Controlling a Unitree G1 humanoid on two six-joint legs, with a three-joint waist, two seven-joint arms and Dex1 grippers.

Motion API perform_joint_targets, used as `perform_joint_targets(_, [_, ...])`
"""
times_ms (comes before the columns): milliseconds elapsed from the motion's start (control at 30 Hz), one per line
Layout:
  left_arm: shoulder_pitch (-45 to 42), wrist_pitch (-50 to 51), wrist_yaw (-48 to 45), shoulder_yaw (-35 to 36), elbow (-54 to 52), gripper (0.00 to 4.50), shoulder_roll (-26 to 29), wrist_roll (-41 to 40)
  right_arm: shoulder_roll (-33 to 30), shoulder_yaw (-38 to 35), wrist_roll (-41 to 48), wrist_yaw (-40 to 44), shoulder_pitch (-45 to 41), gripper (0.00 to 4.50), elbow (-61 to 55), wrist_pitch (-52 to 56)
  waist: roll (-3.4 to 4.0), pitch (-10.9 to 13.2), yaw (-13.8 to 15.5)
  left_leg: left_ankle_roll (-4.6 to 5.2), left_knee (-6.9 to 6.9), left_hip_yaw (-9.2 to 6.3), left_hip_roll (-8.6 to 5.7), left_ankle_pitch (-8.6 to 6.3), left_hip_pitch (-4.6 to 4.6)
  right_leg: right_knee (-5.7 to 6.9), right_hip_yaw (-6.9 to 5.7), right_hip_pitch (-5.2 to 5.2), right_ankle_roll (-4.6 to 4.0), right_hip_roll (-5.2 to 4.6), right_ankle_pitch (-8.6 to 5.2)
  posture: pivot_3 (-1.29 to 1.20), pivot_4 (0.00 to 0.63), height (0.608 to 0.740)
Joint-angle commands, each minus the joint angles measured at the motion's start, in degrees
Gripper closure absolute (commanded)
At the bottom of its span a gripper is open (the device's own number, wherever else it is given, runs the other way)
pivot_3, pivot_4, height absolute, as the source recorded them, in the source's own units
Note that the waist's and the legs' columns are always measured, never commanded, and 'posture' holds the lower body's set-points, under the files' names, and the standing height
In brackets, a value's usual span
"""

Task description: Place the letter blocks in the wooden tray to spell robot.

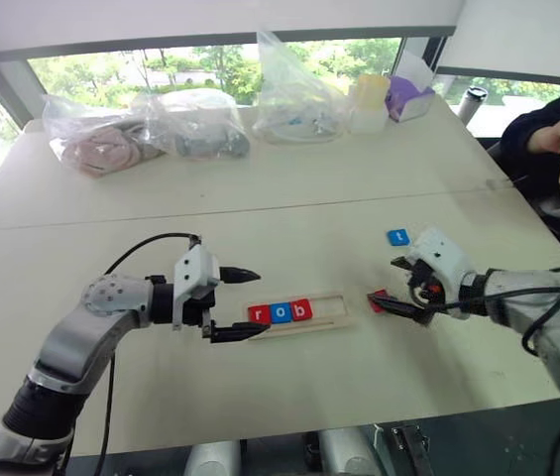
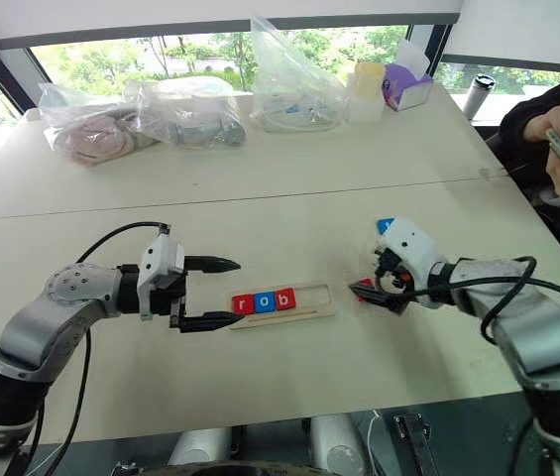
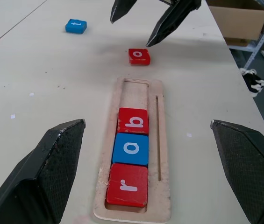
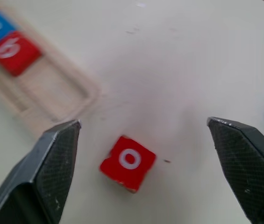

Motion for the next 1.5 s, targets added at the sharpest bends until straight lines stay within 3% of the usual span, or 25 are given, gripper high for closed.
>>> perform_joint_targets(33, [-0.6, -0.8, 0.4, 0.9, -0.9, 0.0, 0.0, -0.1, -1.4, 3.7, -3.8, 8.0, -2.6, 0.05, 7.6, -13.6, 0.0, 0.0, -0.1, 0.0, 0.0, 0.0, 0.0, 0.0, 0.01, 0.0, 0.0, 0.0, -0.02, 0.0, 0.0, 0.0, 0.15, 0.74])
perform_joint_targets(233, [-0.1, -0.6, 1.1, 1.2, -1.5, 0.0, 0.2, -0.2, 0.2, 8.0, -8.0, 13.2, -7.7, 0.05, 19.3, -24.2, 0.02, 0.0, 0.0, -0.01, 0.03, 0.01, 0.01, 0.0, 0.03, 0.05, 0.01, 0.0, -0.01, 0.0, 0.05, 0.0, 0.15, 0.74])
perform_joint_targets(533, [-0.1, -0.6, 1.8, 1.3, -1.7, 0.0, 0.2, -0.3, 2.3, 10.6, -10.2, 17.8, -12.3, 0.05, 29.5, -28.9, 0.03, 0.0, 0.2, -0.01, 0.05, 0.01, 0.0, 0.01, 0.02, 0.06, 0.02, 0.0, -0.15, -0.02, 0.2, 0.0, 0.15, 0.74])
perform_joint_targets(633, [-0.1, -0.6, 1.8, 1.4, -1.7, 0.0, 0.2, -0.3, 2.9, 10.7, -10.7, 18.3, -12.7, 0.87, 30.7, -30.3, 0.03, 0.0, 0.2, -0.01, 0.05, 0.0, 0.0, 0.01, 0.03, 0.07, 0.02, 0.02, -0.15, -0.01, 0.2, 0.0, 0.15, 0.74])
perform_joint_targets(800, [0.1, -0.6, 1.9, 1.5, -1.8, 0.0, 0.3, -0.4, 3.5, 10.1, -10.7, 18.0, -13.2, 3.3, 28.0, -29.4, 0.03, 0.0, 0.2, -0.02, 0.07, 0.0, 0.01, 0.01, 0.06, 0.09, 0.02, 0.03, -0.15, -0.01, 0.21, 0.0, 0.15, 0.74])
perform_joint_targets(1167, [0.7, -0.4, 1.2, 1.4, -2.4, 0.0, 0.7, -0.8, 5.7, 12.3, -7.8, 17.0, -14.0, 3.3, 9.9, -15.9, 0.05, 0.0, 0.2, -0.02, 0.07, -0.03, 0.02, 0.01, 0.05, 0.1, 0.0, 0.03, -0.14, -0.02, 0.21, 0.0, 0.15, 0.74])
perform_joint_targets(1500, [1.5, -0.2, 1.5, 1.8, -3.3, 0.0, 1.0, -0.9, 9.3, 17.2, -11.2, 14.1, -14.8, 3.3, 8.5, -14.4, 0.05, 0.0, 0.2, -0.02, 0.1, -0.02, 0.01, 0.01, 0.03, 0.1, 0.0, 0.03, -0.15, -0.03, 0.21, 0.0, 0.15, 0.74])
